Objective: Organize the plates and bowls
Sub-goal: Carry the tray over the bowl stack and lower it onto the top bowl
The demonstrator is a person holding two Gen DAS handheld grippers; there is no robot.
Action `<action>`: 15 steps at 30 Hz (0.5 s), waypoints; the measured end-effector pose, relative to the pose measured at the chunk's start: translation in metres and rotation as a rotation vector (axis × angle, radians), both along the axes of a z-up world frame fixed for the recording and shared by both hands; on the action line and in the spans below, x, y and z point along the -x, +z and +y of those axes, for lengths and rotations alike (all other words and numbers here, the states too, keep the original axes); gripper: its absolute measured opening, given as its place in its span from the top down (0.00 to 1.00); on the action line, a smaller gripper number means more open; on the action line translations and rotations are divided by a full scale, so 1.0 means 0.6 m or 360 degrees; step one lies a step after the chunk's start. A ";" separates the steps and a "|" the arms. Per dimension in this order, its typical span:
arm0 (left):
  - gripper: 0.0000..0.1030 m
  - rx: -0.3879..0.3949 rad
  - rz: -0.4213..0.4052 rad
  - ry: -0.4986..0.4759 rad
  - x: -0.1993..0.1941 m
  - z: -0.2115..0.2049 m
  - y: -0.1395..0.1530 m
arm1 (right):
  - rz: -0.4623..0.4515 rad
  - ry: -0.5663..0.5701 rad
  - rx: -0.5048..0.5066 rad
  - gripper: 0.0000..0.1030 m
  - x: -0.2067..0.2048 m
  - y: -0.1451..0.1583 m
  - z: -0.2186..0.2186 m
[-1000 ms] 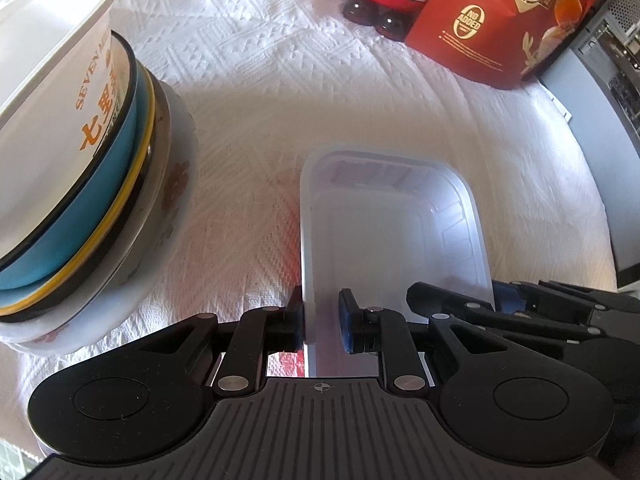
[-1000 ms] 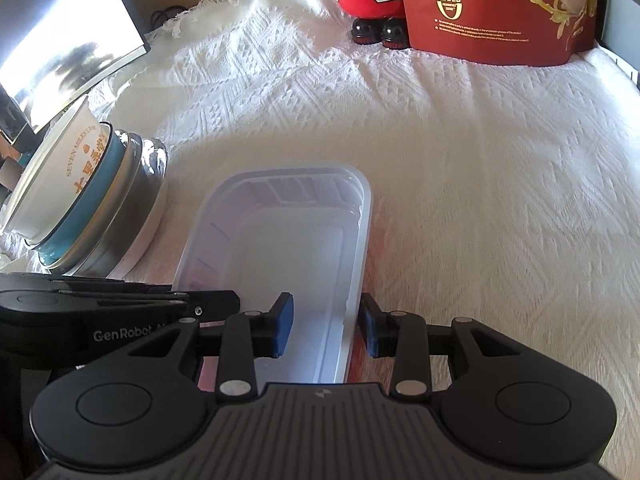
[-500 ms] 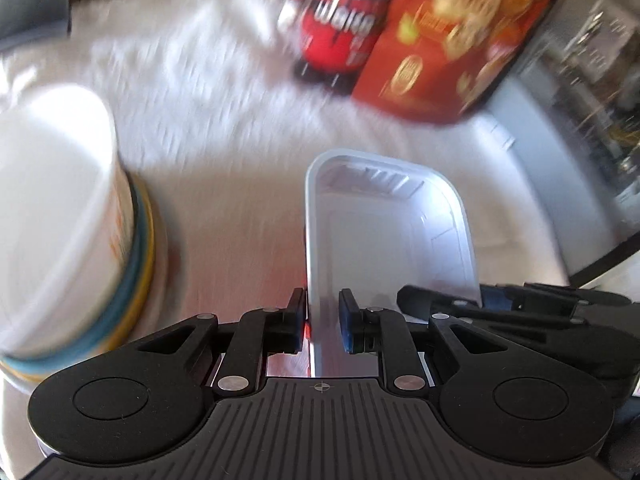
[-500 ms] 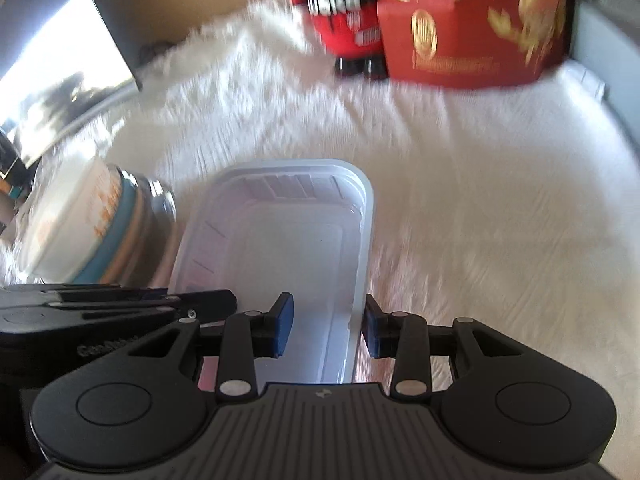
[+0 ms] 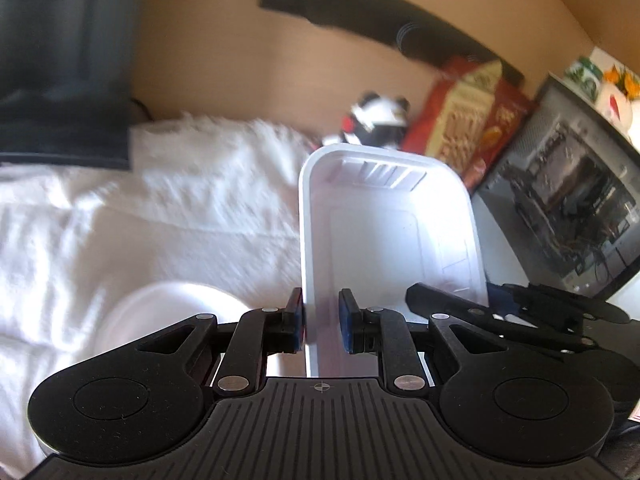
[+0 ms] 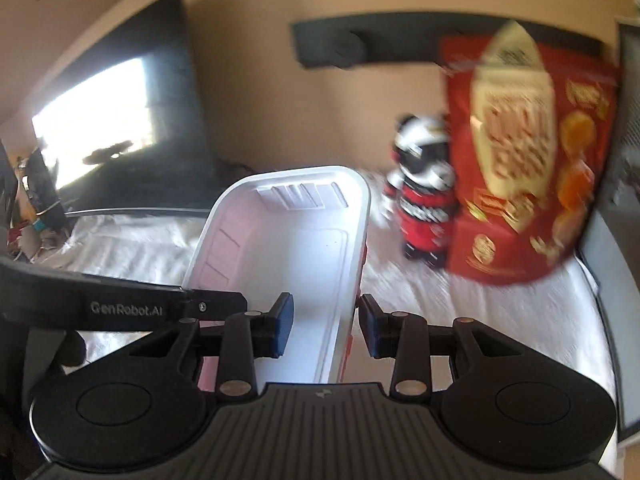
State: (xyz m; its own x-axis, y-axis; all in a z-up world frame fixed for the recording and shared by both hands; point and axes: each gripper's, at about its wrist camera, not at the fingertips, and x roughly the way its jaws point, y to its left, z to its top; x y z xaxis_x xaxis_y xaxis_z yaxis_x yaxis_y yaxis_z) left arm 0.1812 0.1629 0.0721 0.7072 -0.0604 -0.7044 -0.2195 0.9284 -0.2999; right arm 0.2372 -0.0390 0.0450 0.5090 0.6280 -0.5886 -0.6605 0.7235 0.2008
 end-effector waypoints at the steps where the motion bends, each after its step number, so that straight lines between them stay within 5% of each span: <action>1: 0.81 -0.0003 -0.0003 0.0016 0.012 0.014 0.005 | -0.0002 0.0018 -0.0007 0.64 0.004 0.005 0.016; 6: 0.81 0.0000 0.0016 0.0137 0.064 0.081 0.000 | 0.0075 0.0132 -0.0010 0.64 0.018 0.001 0.089; 15: 0.81 0.0172 0.0186 0.0352 0.108 0.162 -0.094 | 0.0225 0.0299 0.0107 0.64 0.045 -0.056 0.207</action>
